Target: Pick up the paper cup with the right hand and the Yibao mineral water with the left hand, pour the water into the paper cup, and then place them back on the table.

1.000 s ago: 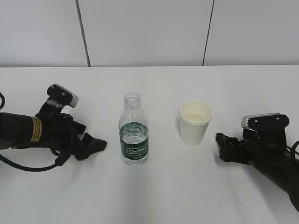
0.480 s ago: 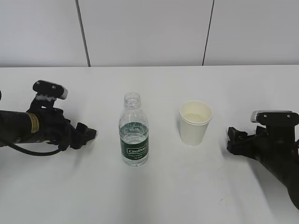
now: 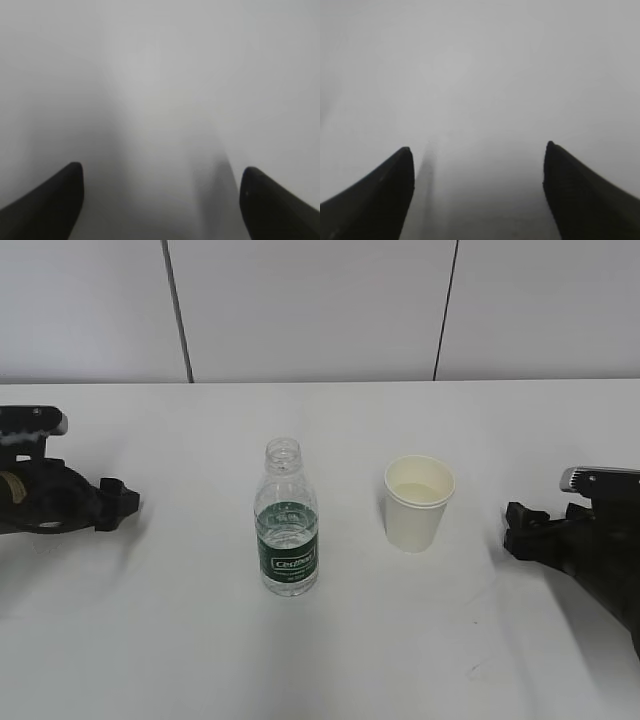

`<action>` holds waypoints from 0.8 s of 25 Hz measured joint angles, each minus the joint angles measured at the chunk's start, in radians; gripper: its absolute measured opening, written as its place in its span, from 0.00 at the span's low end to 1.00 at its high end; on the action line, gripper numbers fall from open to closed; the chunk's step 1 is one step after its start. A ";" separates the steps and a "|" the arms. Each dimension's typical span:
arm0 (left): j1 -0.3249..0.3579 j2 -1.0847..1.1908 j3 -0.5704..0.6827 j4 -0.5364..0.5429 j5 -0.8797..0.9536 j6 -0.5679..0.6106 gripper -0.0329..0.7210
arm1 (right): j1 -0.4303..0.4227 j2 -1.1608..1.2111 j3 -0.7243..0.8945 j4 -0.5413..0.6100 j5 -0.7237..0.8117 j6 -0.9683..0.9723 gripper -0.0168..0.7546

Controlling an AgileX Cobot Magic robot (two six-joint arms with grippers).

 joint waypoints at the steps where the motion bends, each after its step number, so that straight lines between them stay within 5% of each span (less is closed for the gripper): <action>1: 0.010 0.000 -0.004 -0.012 0.008 0.000 0.82 | 0.000 0.000 -0.002 -0.011 0.000 0.008 0.83; 9: 0.018 -0.003 -0.177 -0.019 0.409 -0.001 0.82 | 0.000 -0.034 -0.100 -0.068 0.210 0.040 0.83; 20: 0.018 0.002 -0.425 -0.090 0.941 0.020 0.82 | -0.002 -0.252 -0.291 -0.075 0.858 0.043 0.82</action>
